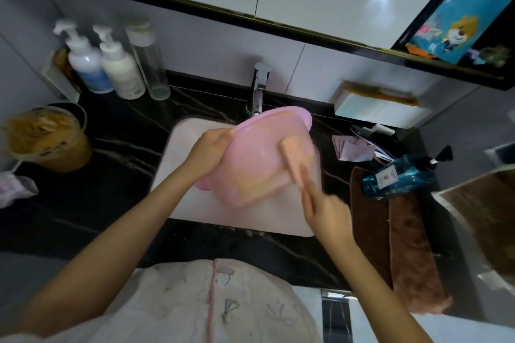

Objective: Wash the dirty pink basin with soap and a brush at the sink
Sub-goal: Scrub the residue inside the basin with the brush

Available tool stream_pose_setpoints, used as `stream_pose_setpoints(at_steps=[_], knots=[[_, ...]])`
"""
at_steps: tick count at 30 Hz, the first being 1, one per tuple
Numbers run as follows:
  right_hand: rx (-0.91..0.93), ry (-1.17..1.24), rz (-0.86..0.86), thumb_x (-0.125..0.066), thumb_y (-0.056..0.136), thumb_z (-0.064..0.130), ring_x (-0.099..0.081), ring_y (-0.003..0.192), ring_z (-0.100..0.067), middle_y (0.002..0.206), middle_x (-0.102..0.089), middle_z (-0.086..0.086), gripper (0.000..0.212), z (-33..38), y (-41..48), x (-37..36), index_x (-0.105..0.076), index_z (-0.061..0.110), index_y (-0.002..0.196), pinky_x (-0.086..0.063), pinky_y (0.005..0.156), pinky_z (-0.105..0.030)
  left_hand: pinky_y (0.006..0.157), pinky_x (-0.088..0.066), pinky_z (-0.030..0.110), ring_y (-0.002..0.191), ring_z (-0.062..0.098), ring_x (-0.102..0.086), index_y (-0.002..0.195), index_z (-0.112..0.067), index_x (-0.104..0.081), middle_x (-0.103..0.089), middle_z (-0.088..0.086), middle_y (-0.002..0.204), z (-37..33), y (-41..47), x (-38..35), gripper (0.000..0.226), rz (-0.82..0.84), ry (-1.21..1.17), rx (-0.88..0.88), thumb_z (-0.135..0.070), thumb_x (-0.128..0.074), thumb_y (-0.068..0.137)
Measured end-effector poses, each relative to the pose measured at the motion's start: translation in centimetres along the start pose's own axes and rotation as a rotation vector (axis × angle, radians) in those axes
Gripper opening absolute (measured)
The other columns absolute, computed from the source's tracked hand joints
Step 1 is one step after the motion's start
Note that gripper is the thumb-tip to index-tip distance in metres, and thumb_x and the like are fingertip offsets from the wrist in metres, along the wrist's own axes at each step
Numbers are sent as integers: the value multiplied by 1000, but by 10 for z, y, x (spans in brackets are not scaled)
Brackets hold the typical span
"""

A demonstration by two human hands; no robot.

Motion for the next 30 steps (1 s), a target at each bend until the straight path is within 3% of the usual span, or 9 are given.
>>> stream_pose_setpoints(at_steps=[3,9,11,14,17,20,24,26,30], knots=[[-284,192,-142,-34,99,32,-52,40,-21,52,-56,-7,52,-3,22,-16,-20,26,149,-47,39,-36,73,-41,32,74,14,-53,69,-32,-56,-59,-8,77,3,0,-1,36,-43,41,10,-31,-37,99],[1,210,-65,-38,93,27,-45,34,-16,45,-50,-1,65,19,-17,-68,-9,30,151,-34,38,-25,78,-42,27,79,12,-54,74,-31,-58,-60,-6,82,10,14,28,33,-129,7,82,-27,-38,100],[-230,265,-172,-35,95,30,-51,38,-20,50,-57,-7,57,1,-10,-69,-21,23,150,-32,39,-25,67,-38,18,71,2,-50,76,-22,-59,-56,-10,76,7,16,32,33,-159,29,92,-27,-37,101],[-768,757,-181,-31,102,22,-65,83,-24,95,-66,-10,47,1,7,-85,-29,14,148,-48,65,-28,63,-37,15,69,-1,-48,83,-18,-60,-57,-9,76,6,21,34,32,-164,24,110,-29,-36,101],[-1036,1148,91,-26,103,17,-60,67,-25,80,-54,-8,44,53,4,-103,-21,11,146,-47,48,-24,65,-37,11,72,1,-50,91,-15,-62,-59,-6,82,8,18,32,30,-177,40,96,-28,-37,101],[-1067,1337,259,-24,104,20,-52,55,-15,72,-50,-6,44,98,-4,-97,-16,16,146,-44,42,-22,66,-39,18,77,14,-50,87,-10,-62,-59,2,86,7,14,33,30,-198,83,63,-25,-39,100],[-1170,1341,40,-24,103,24,-53,55,-16,73,-50,-6,47,55,18,-94,-15,19,148,-47,50,-28,64,-34,18,76,18,-49,73,-14,-55,-54,-1,74,-1,9,33,28,-176,172,-81,-16,-45,98],[-1170,1297,171,-27,102,26,-55,51,-14,75,-51,-5,45,67,15,-92,-23,10,144,-46,45,-24,64,-29,18,76,18,-48,75,-10,-57,-53,1,74,-5,6,29,27,-174,235,-125,-14,-45,98],[-876,1371,451,-24,99,7,-59,41,-11,70,-51,-6,58,136,15,-70,7,16,147,-48,42,-22,65,-33,24,76,18,-48,82,-7,-59,-54,6,78,4,19,35,25,-185,194,-31,-15,-42,99]])
Point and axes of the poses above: each hand's wrist, its own y-axis towards the middle knuckle, its own x-axis out of the back of the hand, z = x × y, the point moved 7 cm from there along y, towards the middle knuckle
